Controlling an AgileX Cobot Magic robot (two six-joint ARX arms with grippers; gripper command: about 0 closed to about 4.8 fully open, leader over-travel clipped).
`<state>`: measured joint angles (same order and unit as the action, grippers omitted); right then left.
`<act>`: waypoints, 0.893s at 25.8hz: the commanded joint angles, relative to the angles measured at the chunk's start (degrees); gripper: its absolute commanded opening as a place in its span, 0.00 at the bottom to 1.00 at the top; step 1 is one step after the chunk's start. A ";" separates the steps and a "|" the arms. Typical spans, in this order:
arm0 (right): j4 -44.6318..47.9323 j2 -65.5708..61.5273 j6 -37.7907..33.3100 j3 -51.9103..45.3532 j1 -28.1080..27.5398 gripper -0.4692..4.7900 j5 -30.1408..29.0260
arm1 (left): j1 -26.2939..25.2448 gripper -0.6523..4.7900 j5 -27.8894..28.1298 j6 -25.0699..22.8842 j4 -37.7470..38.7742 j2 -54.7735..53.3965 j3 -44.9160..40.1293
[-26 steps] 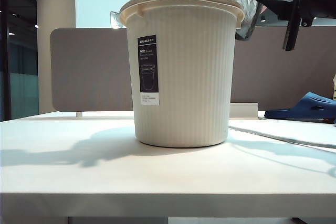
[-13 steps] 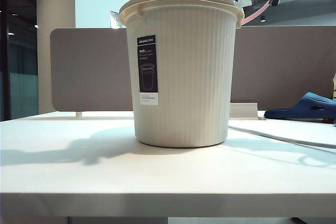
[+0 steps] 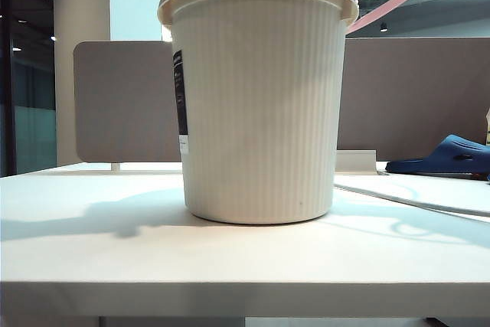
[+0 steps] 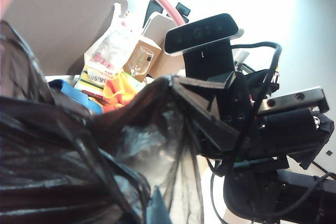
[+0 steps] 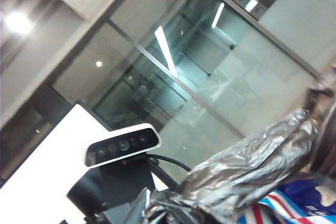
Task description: Open the ring lid of the trash can, pull out the black garbage bag inside, and place it on the table.
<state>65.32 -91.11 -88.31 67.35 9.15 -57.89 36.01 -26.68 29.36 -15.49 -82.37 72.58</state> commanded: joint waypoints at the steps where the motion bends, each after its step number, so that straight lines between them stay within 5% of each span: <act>1: -2.89 0.37 3.10 1.77 0.33 0.09 0.11 | -0.04 0.11 0.98 -0.42 -1.31 0.17 0.31; 14: -0.28 0.33 3.06 2.78 0.59 0.09 0.44 | -0.04 0.11 1.55 -0.35 -6.86 0.17 0.98; 23: -6.03 0.28 4.90 12.13 2.67 0.09 -0.15 | -0.04 0.11 1.60 0.26 -11.45 0.17 1.42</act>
<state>59.09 -91.33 -84.16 78.26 11.51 -58.67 35.92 -24.91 29.43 -24.75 -82.37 73.28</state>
